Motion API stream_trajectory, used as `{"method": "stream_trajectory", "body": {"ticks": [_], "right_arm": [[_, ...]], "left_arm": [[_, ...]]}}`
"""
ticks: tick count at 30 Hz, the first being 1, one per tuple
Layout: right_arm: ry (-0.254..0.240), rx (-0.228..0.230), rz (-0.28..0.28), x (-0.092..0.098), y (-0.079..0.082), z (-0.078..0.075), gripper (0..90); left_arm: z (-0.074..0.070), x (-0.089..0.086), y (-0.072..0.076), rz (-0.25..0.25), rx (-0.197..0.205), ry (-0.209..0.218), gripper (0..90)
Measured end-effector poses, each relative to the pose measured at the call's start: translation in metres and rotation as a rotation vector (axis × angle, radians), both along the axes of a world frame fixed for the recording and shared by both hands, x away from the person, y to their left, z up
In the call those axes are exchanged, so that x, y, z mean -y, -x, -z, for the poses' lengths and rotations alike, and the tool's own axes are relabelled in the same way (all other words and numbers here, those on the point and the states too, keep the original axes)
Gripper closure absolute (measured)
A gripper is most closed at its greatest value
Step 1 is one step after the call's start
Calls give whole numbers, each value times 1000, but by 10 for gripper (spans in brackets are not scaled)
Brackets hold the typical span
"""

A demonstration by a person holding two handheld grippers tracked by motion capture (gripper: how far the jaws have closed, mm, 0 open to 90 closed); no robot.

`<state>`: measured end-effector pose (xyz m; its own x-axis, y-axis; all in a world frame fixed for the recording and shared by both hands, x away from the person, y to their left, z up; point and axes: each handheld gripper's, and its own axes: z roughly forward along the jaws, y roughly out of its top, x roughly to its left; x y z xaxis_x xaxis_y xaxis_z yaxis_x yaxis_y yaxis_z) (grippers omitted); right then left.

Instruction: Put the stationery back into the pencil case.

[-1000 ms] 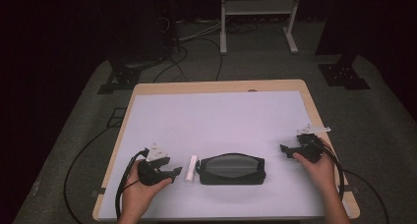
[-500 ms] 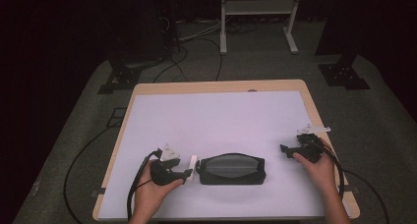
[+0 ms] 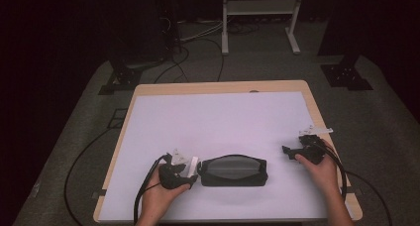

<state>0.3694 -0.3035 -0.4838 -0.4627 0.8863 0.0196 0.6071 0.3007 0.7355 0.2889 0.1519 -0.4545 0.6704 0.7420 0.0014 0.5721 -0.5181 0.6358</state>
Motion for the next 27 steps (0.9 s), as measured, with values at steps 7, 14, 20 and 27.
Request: {"method": "stream_trajectory", "body": {"ticks": [7,14,20,27], "right_arm": [[0,0,0,0,0,0,159],[0,0,0,0,0,0,160],[0,0,0,0,0,0,159],[0,0,0,0,0,0,160]], "left_arm": [[1,-11,-3,-30,1,-28,395],[0,-25,-7,-59,4,-45,396],[-6,-21,-9,-22,10,-52,406],[-17,-11,-21,34,-2,-75,437]]}}
